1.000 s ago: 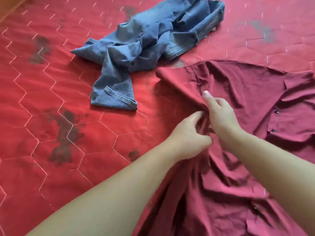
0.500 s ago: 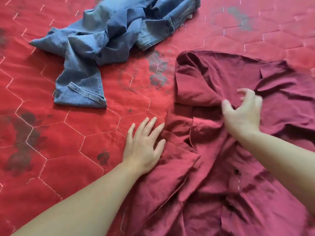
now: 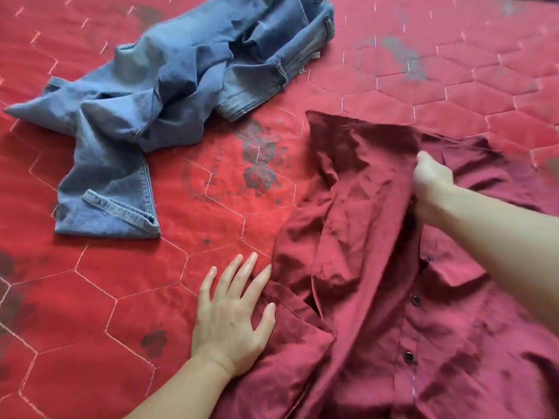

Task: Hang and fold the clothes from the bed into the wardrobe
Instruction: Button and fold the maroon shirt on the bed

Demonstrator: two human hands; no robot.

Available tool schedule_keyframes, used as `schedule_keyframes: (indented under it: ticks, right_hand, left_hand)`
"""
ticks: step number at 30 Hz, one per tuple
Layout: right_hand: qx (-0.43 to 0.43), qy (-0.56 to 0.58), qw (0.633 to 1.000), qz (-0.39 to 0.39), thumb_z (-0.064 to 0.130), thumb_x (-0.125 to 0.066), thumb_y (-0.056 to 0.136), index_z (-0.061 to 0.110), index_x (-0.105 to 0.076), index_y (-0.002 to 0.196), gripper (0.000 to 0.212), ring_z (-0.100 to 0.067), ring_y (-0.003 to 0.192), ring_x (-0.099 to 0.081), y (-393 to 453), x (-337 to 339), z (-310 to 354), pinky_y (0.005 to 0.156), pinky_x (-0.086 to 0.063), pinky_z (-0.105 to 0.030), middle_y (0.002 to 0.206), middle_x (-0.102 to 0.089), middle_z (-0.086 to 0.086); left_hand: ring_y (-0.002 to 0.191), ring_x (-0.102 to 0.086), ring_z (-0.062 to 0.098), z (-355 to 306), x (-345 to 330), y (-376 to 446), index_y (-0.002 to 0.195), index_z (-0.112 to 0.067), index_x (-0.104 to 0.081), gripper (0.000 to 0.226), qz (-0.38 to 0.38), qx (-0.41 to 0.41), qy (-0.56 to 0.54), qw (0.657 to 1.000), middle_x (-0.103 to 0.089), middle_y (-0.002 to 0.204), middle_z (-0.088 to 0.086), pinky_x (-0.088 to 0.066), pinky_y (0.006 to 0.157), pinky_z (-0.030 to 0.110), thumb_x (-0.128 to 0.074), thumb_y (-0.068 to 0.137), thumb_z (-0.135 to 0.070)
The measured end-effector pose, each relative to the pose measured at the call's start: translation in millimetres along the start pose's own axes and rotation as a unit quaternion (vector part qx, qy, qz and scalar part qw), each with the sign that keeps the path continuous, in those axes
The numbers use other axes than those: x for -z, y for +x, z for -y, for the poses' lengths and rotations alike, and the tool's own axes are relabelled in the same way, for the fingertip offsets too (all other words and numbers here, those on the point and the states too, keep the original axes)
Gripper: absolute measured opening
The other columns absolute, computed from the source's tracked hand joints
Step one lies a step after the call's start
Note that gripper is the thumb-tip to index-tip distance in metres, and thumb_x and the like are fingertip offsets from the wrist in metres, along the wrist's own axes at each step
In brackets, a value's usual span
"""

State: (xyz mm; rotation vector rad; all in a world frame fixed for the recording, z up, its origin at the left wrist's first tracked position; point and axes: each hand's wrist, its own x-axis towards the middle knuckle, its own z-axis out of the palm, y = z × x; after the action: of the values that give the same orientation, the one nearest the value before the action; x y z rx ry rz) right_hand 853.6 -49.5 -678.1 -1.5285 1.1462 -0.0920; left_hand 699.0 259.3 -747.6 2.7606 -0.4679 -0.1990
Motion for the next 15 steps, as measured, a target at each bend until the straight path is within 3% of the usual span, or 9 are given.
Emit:
schedule_keyframes:
  ticks: [2, 3, 5, 6, 8, 9, 12, 15]
  right_hand:
    - [-0.026, -0.069, 0.997, -0.008, 0.058, -0.043, 0.086, 0.015, -0.061, 0.105, 0.051, -0.024, 0.088, -0.065, 10, 11, -9, 0.066, -0.054, -0.034, 0.102, -0.064, -0.003]
    - [-0.005, -0.115, 0.993, -0.025, 0.066, -0.044, 0.083, 0.014, -0.059, 0.113, 0.062, -0.029, 0.100, -0.063, 10, 13, -13, 0.078, -0.055, -0.040, 0.113, -0.062, -0.007]
    - [0.113, -0.237, 0.962, -0.069, 0.065, -0.056, 0.081, 0.015, -0.050, 0.129, 0.071, -0.032, 0.123, -0.048, 3, 10, -16, 0.104, -0.041, -0.042, 0.133, -0.048, -0.012]
    - [0.189, -0.311, 0.927, -0.087, 0.060, -0.062, 0.081, 0.016, -0.044, 0.136, 0.072, -0.032, 0.128, -0.042, -3, 5, -15, 0.107, -0.034, -0.042, 0.138, -0.041, -0.013]
    - [0.315, -0.413, 0.852, -0.070, 0.053, -0.065, 0.082, 0.020, -0.042, 0.138, 0.069, -0.033, 0.126, -0.042, -14, -9, -9, 0.105, -0.035, -0.044, 0.137, -0.040, -0.011]
    - [0.336, -0.434, 0.835, -0.042, 0.054, -0.064, 0.083, 0.021, -0.043, 0.137, 0.067, -0.033, 0.122, -0.047, -15, -18, -7, 0.101, -0.038, -0.044, 0.135, -0.043, -0.010]
    - [0.272, -0.506, 0.819, 0.014, 0.059, -0.062, 0.081, 0.018, -0.046, 0.127, 0.064, -0.035, 0.112, -0.057, -9, -41, 0, 0.087, -0.045, -0.041, 0.125, -0.053, -0.010]
    - [0.248, -0.521, 0.816, 0.034, 0.041, -0.059, 0.085, 0.016, -0.054, 0.107, 0.034, -0.036, 0.102, -0.060, -4, -53, 4, 0.080, -0.046, -0.037, 0.111, -0.063, -0.012]
  left_hand:
    - [0.140, -0.036, 0.018, 0, 1, 1, 0.135, -0.031, -0.051, 0.055, 0.002, 0.000, -0.001, 1.000, -0.046, 0.148, -0.003, -0.021, 0.113, 0.049, -0.045, 0.082, -0.047]
    - [0.139, -0.035, 0.017, -1, 1, 1, 0.135, -0.031, -0.052, 0.055, 0.004, -0.001, 0.001, 1.000, -0.046, 0.148, -0.003, -0.021, 0.113, 0.049, -0.046, 0.082, -0.047]
    - [0.139, -0.035, 0.017, 0, 0, 1, 0.134, -0.030, -0.052, 0.056, 0.004, -0.002, 0.007, 1.000, -0.046, 0.148, -0.002, -0.020, 0.113, 0.049, -0.046, 0.081, -0.047]
    - [0.139, -0.035, 0.017, 0, 0, 1, 0.135, -0.031, -0.050, 0.056, 0.001, -0.004, 0.006, 1.000, -0.046, 0.148, -0.002, -0.021, 0.113, 0.049, -0.046, 0.081, -0.047]
    - [0.139, -0.037, 0.018, 0, 0, 0, 0.135, -0.032, -0.047, 0.057, -0.006, -0.006, 0.001, 1.000, -0.046, 0.148, -0.002, -0.022, 0.113, 0.050, -0.047, 0.079, -0.047]
    - [0.138, -0.038, 0.018, 1, 0, 1, 0.134, -0.032, -0.046, 0.058, -0.010, -0.007, -0.003, 1.000, -0.046, 0.148, -0.002, -0.023, 0.112, 0.050, -0.048, 0.079, -0.047]
    - [0.138, -0.038, 0.018, 1, -2, 2, 0.134, -0.032, -0.046, 0.059, -0.026, -0.015, -0.004, 1.000, -0.047, 0.147, -0.002, -0.023, 0.112, 0.050, -0.049, 0.077, -0.047]
    - [0.139, -0.036, 0.017, 3, -4, 3, 0.135, -0.033, -0.046, 0.062, -0.028, -0.017, -0.003, 0.999, -0.046, 0.148, -0.003, -0.022, 0.113, 0.049, -0.050, 0.075, -0.046]
